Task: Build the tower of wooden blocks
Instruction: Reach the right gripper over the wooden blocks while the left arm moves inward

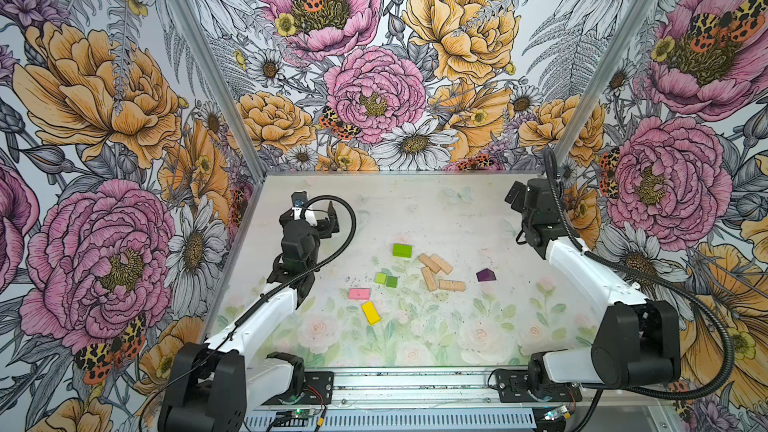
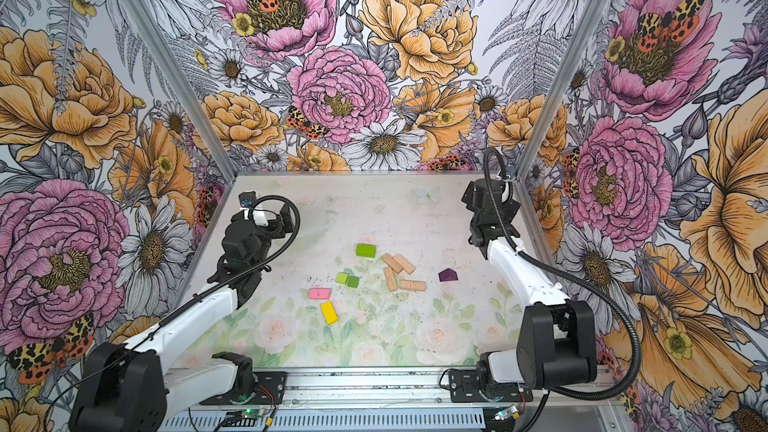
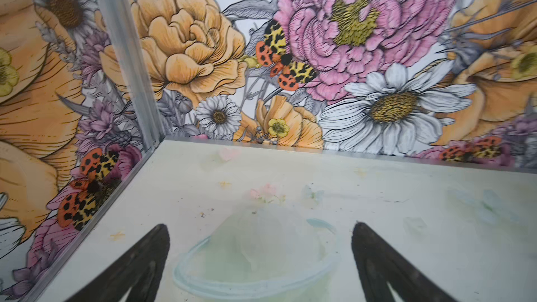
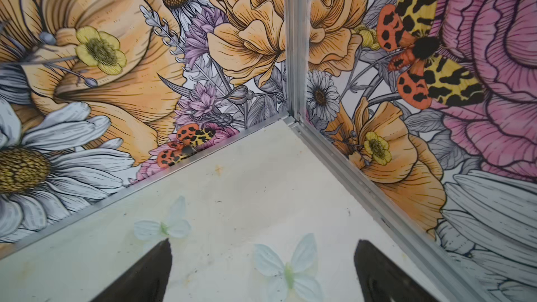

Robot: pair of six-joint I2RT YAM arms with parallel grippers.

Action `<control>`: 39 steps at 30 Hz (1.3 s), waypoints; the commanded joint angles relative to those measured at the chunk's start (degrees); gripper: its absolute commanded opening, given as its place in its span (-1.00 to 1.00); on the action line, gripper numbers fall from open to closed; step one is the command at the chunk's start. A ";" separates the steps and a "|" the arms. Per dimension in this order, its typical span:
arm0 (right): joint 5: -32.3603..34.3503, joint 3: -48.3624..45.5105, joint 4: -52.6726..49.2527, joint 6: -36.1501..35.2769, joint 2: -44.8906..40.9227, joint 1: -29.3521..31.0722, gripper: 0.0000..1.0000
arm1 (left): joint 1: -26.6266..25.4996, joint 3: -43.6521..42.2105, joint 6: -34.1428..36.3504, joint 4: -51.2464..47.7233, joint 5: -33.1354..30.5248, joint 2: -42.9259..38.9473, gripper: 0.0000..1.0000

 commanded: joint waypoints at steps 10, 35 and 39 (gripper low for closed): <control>-5.68 0.96 -36.82 25.40 -3.23 14.47 0.93 | -26.10 -1.00 -13.76 -26.43 -8.48 -16.85 0.98; -10.17 18.41 -43.43 43.26 23.21 30.93 0.99 | -35.66 -5.29 -20.81 -33.06 -11.02 -26.28 0.97; -11.16 20.20 -43.43 43.49 26.60 30.93 0.99 | -35.63 -5.75 -19.43 -33.10 -10.92 -27.43 0.98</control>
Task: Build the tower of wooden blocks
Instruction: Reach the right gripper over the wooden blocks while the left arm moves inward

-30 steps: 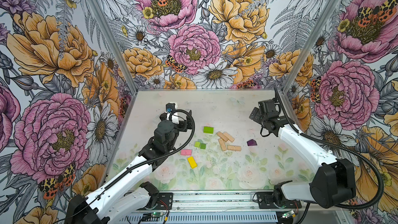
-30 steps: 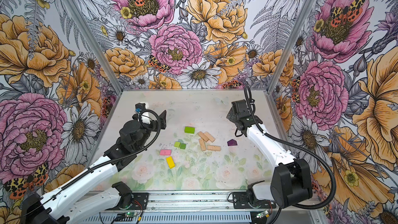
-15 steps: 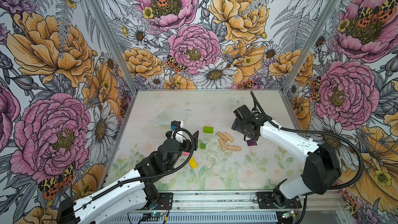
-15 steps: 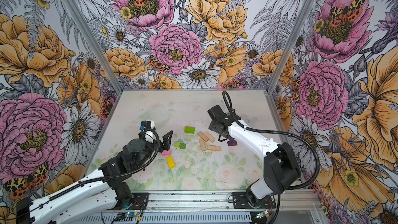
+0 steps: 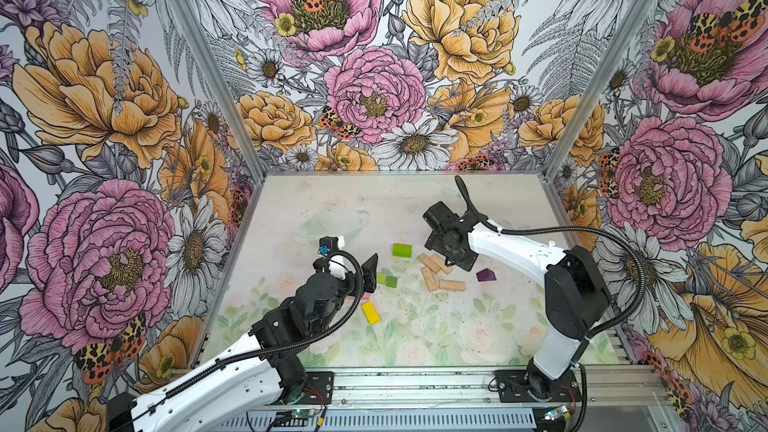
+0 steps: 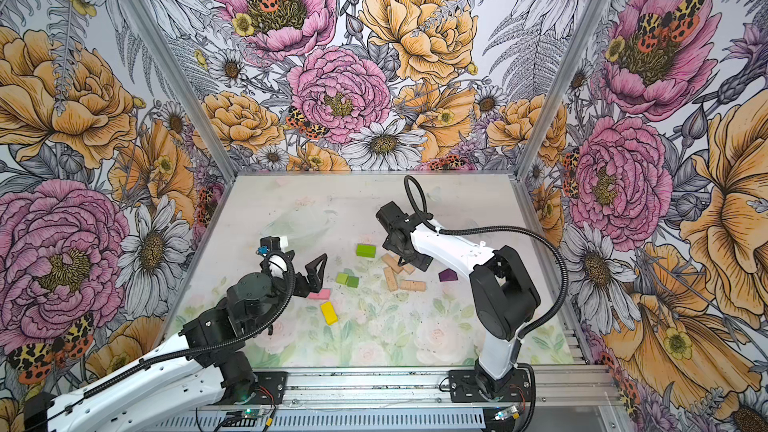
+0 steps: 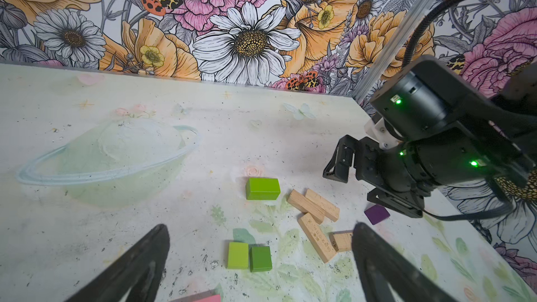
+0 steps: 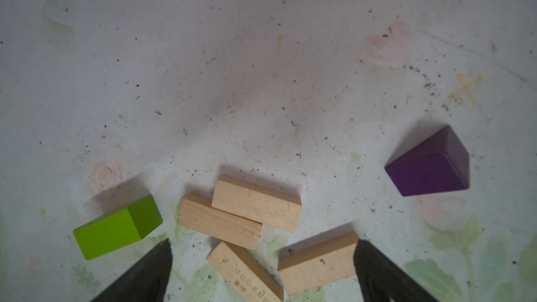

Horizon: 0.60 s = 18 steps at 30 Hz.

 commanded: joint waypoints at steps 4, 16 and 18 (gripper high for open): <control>-2.66 3.19 -0.62 1.45 5.51 0.23 0.99 | -0.29 -0.83 2.02 -1.37 0.59 -1.23 0.98; -6.27 5.85 -0.48 2.08 11.65 -1.35 1.00 | -0.25 -2.22 1.52 -1.06 0.77 -2.56 0.97; -6.82 5.85 -0.19 2.30 12.14 -1.83 0.99 | -0.25 -2.41 1.53 -0.93 0.53 -2.72 0.97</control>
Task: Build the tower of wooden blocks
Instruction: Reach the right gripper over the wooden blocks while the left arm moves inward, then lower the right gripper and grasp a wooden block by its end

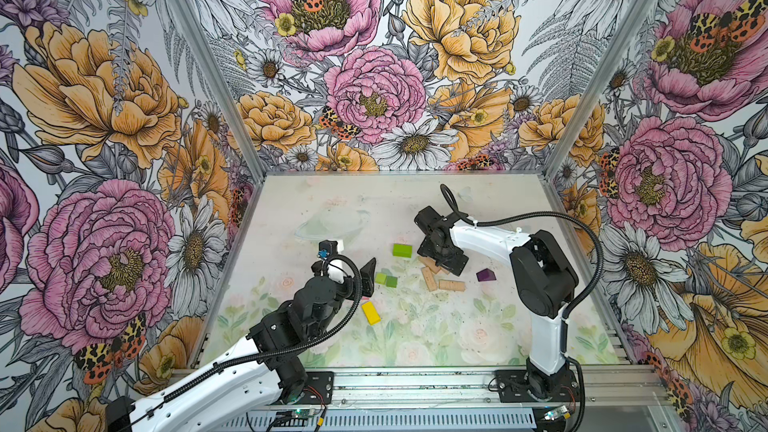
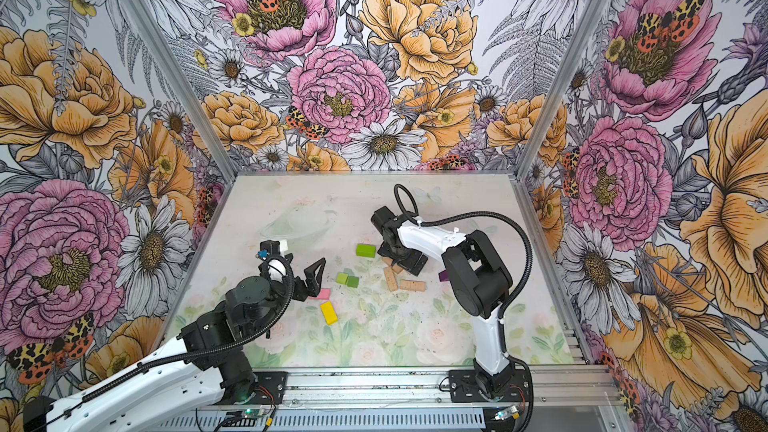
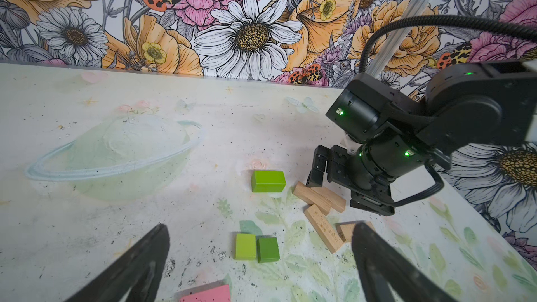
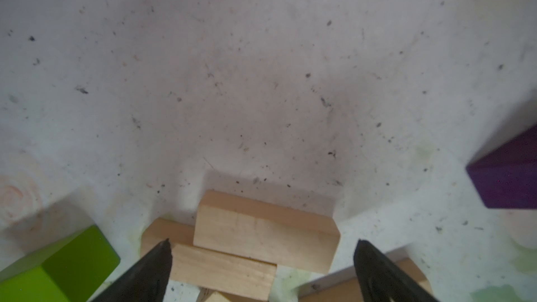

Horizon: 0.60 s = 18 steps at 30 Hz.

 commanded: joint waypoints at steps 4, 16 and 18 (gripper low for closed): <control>-2.00 1.61 0.75 0.68 2.36 -1.59 0.92 | -0.34 -0.91 0.36 0.06 0.23 -1.03 0.98; -2.83 1.72 1.82 -0.13 3.36 -2.82 0.65 | -0.25 -1.22 -0.10 -0.68 -1.53 -1.92 0.98; -3.02 1.85 1.76 -0.30 3.48 -2.64 0.64 | -0.25 -1.22 -0.15 -0.70 -1.55 -1.84 0.98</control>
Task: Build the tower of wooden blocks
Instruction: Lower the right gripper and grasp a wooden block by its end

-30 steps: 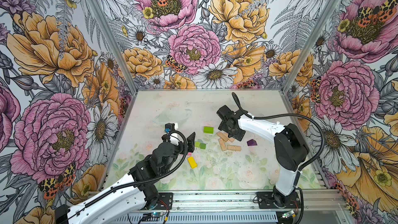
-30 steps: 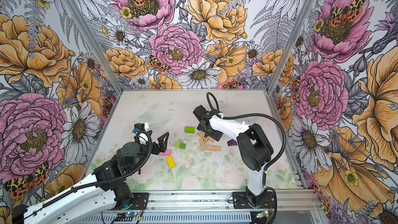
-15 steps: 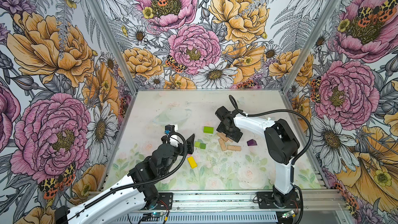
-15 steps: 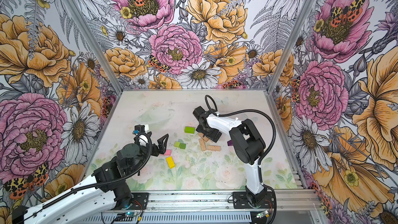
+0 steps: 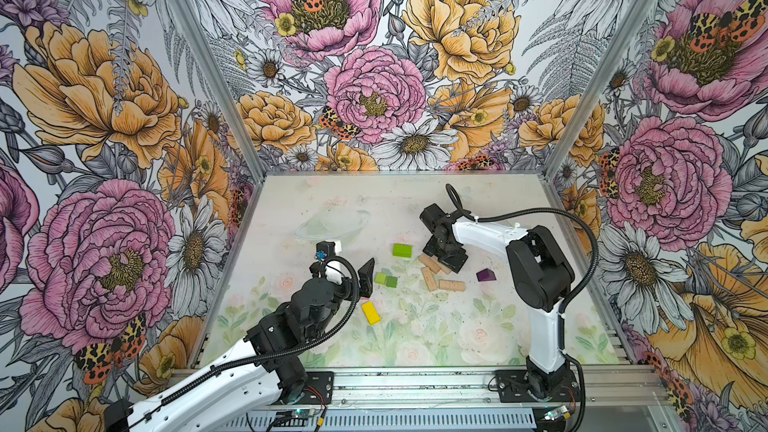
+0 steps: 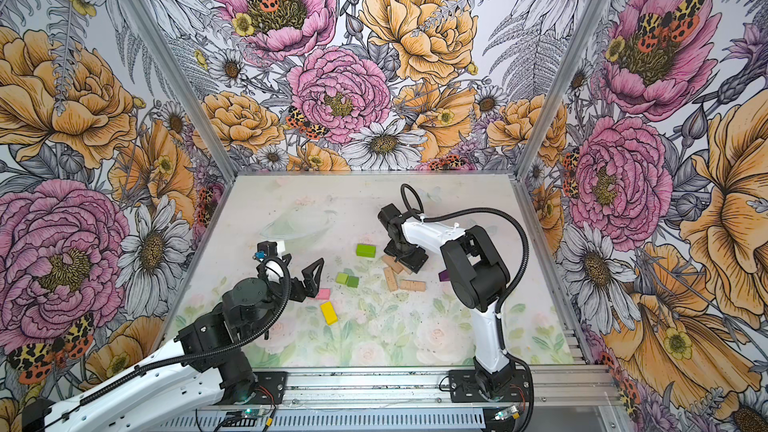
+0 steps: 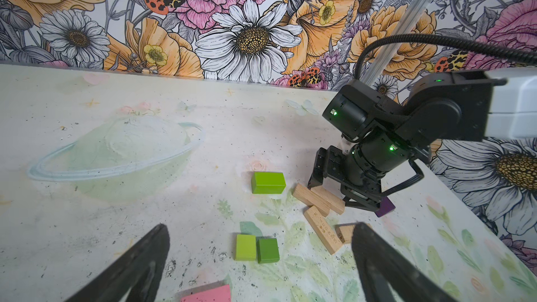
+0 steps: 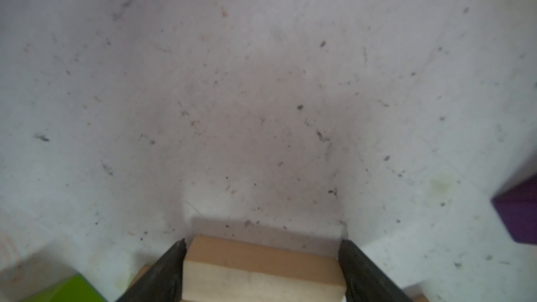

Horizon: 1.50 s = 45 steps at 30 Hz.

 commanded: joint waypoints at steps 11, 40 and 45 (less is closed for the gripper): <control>-0.68 0.98 0.70 -0.27 0.75 1.15 0.82 | -0.18 -1.11 -0.54 -0.90 -1.70 -0.75 0.97; 0.21 0.29 0.62 -2.02 0.69 -1.81 0.20 | -0.26 -2.18 -2.39 -2.45 -1.41 -3.62 0.98; 0.40 1.11 0.62 -4.89 0.49 -5.46 0.15 | -0.25 -1.55 -2.32 -3.10 -2.40 -3.38 0.98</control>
